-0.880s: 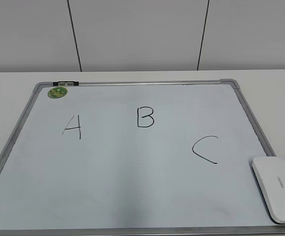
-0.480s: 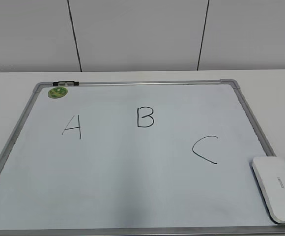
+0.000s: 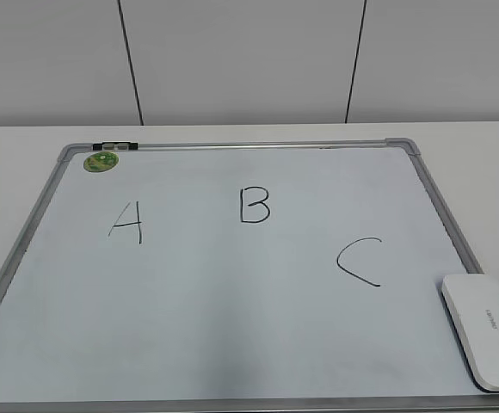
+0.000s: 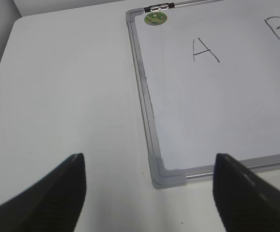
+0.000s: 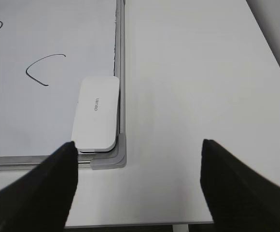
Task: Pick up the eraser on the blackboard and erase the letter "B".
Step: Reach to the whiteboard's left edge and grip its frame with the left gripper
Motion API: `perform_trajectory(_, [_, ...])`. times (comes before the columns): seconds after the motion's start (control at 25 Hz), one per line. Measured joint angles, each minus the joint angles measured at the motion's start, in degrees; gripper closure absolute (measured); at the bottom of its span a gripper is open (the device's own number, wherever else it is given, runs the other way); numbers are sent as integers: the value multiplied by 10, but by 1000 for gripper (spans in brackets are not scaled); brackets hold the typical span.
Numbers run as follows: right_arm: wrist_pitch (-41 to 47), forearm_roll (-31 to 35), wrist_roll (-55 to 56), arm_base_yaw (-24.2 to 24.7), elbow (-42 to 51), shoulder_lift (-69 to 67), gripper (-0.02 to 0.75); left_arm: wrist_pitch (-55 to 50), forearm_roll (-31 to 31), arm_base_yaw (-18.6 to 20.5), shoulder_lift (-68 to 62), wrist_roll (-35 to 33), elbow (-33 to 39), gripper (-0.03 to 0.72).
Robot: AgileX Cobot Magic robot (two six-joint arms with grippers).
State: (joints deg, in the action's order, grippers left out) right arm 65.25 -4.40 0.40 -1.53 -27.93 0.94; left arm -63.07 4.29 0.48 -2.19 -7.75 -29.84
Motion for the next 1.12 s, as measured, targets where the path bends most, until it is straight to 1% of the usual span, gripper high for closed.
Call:
perform_trajectory(0.08, [0,0,0,0,0,0,151,20,0,0,-32,0,-11,85])
perform_trajectory(0.16, [0,0,0,0,0,0,151,46,2,0,-72,0,-22,56])
perform_trajectory(0.28, [0,0,0,0,0,0,151,84,18,0,-146,0,-32,78])
perform_trajectory(0.48, [0,0,0,0,0,0,151,131,66,0,-288,0,-45,90])
perform_trajectory(0.64, [0,0,0,0,0,0,151,156,77,0,-392,0,-66,97])
perform_trajectory(1.0, [0,0,0,0,0,0,151,170,77,0,-639,0,-171,105])
perform_trajectory(1.12, [0,0,0,0,0,0,151,170,77,0,-722,0,-204,145])
